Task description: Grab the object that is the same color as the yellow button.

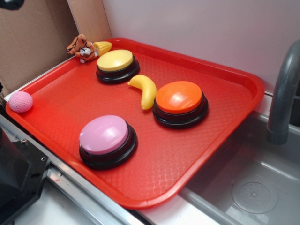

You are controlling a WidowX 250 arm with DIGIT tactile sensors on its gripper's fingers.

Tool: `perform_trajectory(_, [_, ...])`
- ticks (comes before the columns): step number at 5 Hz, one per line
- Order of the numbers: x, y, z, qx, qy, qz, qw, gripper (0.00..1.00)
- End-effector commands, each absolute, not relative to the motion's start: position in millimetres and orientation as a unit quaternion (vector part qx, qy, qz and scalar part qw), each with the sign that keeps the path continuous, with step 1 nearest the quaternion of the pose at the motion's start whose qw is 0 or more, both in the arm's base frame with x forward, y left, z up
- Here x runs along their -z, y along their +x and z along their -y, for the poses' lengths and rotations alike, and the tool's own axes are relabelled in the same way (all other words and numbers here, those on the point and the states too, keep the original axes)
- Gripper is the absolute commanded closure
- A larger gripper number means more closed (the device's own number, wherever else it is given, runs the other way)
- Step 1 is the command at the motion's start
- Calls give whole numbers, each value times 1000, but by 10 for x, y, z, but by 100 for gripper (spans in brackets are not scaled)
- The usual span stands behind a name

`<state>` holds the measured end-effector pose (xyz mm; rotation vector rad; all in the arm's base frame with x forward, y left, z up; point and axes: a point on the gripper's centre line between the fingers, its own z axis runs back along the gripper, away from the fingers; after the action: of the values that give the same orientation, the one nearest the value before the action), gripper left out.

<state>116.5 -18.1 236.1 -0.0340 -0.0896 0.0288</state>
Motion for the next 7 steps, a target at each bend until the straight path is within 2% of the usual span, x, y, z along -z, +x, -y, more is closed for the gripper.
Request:
perform_trajectory(1, [-2361, 1165, 181, -14, -17, 45, 999, 0])
perform_trajectory(3, [-2214, 1440, 229, -103, -36, 51, 993, 0])
perform_trajectory(4, [-2147, 1582, 215, -161, -57, 56, 984, 0])
perform_trajectory(5, [-2014, 1775, 165, -236, -71, 62, 967, 0])
perform_trajectory(6, [-1853, 2027, 133, -302, -61, 57, 950, 0])
perform_trajectory(7, [-1648, 2267, 72, -401, -59, 68, 912, 0])
